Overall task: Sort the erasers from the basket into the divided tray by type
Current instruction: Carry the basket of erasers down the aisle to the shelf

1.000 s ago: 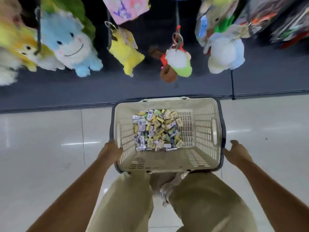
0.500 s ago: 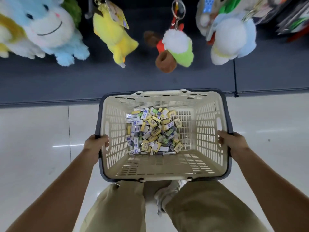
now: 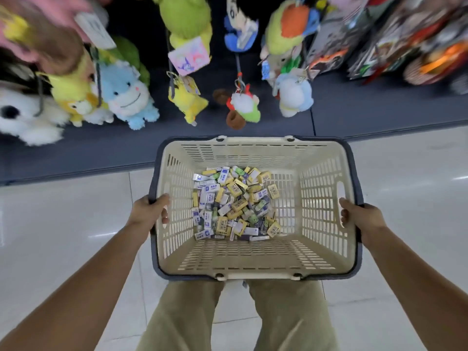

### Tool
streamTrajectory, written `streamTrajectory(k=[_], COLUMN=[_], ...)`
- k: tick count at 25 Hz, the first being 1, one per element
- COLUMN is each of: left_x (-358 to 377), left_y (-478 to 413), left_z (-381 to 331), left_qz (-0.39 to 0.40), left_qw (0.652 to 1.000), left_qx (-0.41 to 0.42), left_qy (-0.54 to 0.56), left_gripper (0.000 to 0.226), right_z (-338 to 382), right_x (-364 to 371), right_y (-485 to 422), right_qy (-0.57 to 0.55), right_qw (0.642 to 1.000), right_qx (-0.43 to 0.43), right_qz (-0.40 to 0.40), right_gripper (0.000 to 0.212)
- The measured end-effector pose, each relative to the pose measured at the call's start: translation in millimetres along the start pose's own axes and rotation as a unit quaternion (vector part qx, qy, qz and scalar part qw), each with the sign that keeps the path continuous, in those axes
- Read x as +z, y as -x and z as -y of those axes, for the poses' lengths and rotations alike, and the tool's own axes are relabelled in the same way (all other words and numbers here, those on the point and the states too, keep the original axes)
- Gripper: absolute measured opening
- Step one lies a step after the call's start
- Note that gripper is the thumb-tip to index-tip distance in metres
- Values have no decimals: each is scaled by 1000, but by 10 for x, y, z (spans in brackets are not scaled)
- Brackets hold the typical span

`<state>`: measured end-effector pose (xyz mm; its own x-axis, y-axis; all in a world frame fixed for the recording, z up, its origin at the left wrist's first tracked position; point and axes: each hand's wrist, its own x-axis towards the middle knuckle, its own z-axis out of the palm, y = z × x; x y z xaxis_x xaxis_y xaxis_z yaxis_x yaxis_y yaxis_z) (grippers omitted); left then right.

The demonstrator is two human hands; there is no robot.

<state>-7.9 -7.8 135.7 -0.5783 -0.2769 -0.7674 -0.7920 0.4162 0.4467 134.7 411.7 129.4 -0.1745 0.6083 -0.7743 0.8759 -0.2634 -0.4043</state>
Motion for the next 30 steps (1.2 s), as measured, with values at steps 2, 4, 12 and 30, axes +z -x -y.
streamTrajectory(k=[2,4,12,30], left_x=[-203,-397,-899,388], left_y=[282,562,1430,2106], left_z=[-181,-326,-647,-1693], left_qz=[10,22,19,58], left_qw=[1000,999,999,953], left_qx=[17,24,38,200], left_qy=[-14,-21,-27,-219], left_gripper=[22,23,40,36], right_z=[53,92,98,-949], right_x=[-226,-449,-1003,-2199], right_y=[332,664,1773,2272], right_qy=[6,23,31,-192], right_qw=[1000,1000,999,975], right_qx=[4,10,18,66], right_qz=[-6,-14,-30,-95], right_gripper=[26,28,44,23])
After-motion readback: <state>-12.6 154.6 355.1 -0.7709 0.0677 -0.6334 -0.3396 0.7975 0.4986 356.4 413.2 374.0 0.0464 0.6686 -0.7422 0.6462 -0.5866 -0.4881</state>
